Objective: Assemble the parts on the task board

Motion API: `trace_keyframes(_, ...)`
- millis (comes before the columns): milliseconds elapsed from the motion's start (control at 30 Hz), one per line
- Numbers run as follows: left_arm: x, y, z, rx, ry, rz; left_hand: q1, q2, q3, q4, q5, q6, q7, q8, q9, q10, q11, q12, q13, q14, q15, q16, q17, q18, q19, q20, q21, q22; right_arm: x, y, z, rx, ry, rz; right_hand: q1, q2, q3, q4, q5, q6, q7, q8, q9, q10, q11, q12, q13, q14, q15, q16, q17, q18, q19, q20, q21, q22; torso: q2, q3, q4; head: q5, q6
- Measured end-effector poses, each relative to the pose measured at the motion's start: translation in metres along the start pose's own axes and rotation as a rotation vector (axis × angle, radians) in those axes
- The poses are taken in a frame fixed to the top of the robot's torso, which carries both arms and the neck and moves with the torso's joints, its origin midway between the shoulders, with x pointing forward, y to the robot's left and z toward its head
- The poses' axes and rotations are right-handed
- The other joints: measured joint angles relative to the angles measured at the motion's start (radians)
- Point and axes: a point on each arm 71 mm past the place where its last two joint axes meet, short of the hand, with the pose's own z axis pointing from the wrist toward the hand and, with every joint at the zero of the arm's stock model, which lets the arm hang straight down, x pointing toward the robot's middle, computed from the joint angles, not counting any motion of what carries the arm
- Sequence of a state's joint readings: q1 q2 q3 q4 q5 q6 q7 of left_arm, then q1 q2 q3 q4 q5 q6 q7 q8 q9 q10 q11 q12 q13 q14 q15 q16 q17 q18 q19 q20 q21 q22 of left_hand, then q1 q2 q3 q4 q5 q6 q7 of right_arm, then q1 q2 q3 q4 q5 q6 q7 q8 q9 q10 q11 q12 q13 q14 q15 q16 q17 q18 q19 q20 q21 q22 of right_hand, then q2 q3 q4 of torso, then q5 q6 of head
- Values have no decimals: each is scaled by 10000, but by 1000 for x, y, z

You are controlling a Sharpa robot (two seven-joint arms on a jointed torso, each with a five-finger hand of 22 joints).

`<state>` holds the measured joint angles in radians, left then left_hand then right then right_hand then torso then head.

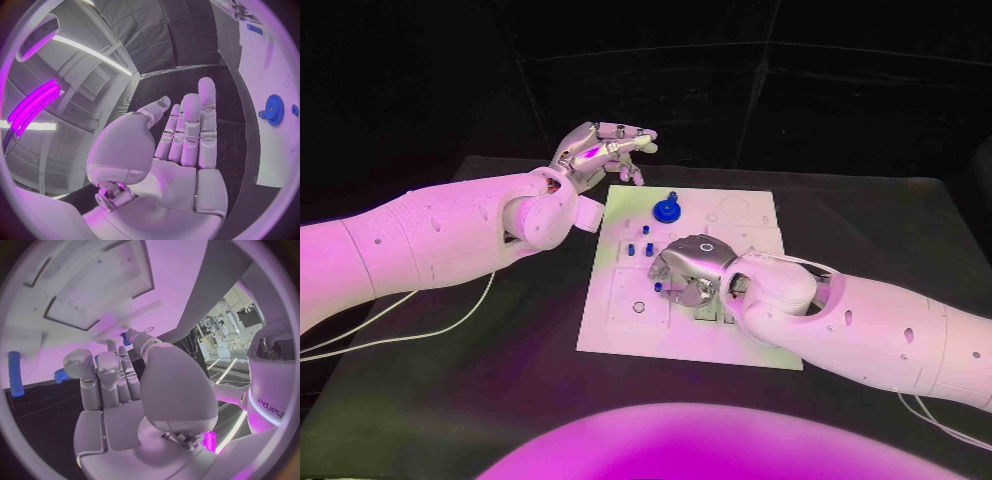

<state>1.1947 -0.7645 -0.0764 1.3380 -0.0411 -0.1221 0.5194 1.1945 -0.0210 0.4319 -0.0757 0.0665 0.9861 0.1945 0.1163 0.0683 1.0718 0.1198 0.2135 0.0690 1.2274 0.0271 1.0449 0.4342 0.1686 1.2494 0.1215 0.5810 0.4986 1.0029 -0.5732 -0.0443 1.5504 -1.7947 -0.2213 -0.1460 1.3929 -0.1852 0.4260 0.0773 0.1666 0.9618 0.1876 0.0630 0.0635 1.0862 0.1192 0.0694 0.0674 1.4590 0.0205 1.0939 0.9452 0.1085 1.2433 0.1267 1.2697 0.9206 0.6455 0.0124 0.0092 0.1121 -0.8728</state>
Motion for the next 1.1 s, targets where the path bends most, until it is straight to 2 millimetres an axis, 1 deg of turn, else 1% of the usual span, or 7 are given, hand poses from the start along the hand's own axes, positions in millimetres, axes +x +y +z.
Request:
trace_keyframes(400,-5,0,-1,-24,-74,41,-40,40,-27,27,0,-37,-36,0,0,1,-1,41,0,0,0,0,-11,0,0,0,0,-15,-9,-10,-22,208,-850,615,-142,65,-271,26,253,14,13,64,55,-57,-13,299,26,-30,29,0,0,0,97,-18,-1,164,-9,9,-25,9,24)
trace_keyframes(633,-6,0,-1,-35,-90,49,-40,40,-27,27,0,-36,-36,0,0,1,-1,41,0,0,0,0,-11,-1,0,0,0,-15,-36,-34,-40,781,-1273,504,-139,67,-409,22,257,79,-9,64,64,-255,-46,299,14,-30,29,0,-94,0,96,-18,-1,110,-12,1,-30,-178,196)
trace_keyframes(800,-6,0,-1,-41,-78,41,-39,40,-27,27,0,-36,-36,0,0,1,-1,41,0,1,0,0,-10,0,0,0,0,-14,-61,-59,-50,1530,-1364,150,-139,67,-730,-46,89,58,-128,64,58,-666,-86,299,-18,-30,29,-84,-224,0,96,-18,-108,-98,-8,-7,-29,-331,309)
trace_keyframes(900,-5,0,-1,-45,-64,33,-39,40,-27,27,0,-73,0,0,0,-35,-37,41,0,1,0,0,-10,0,0,0,0,-27,-65,-71,-56,1926,-1218,12,-140,67,-991,-47,69,-6,-264,64,58,-904,-105,341,-17,-29,29,-200,-359,0,30,-63,-206,-241,-2,-10,-17,-383,344)
trace_keyframes(933,-5,0,-1,-46,-60,31,-39,40,-27,27,0,-73,0,0,0,-35,-37,41,0,1,0,0,-10,0,0,0,0,-27,-66,-76,-58,2091,-1114,-34,-140,67,-1115,-38,23,-46,-304,64,59,-974,-103,342,-17,-30,29,-252,-412,96,-2,-32,-238,-298,-1,-10,-12,-394,360)
trace_keyframes(967,-5,0,0,-47,-53,28,-39,40,-27,27,0,-73,0,0,0,-35,-37,41,0,1,0,0,-10,0,0,0,0,-27,-66,-79,-59,2201,-1022,-64,-98,109,-1217,-23,23,-66,-324,64,51,-1065,-86,343,-17,-30,29,-252,-452,163,-17,-17,-238,-337,2,-10,-7,-405,368)
trace_keyframes(1100,-4,1,0,-55,-24,13,-39,40,-27,27,0,-73,0,0,0,-35,-37,41,0,1,0,0,-9,0,0,0,0,-27,-65,-88,-64,2588,-581,-171,87,157,-1585,46,22,-113,-371,64,49,-1224,-67,471,-17,-30,29,-294,-524,162,-17,-17,-298,-409,6,-9,6,-448,383)
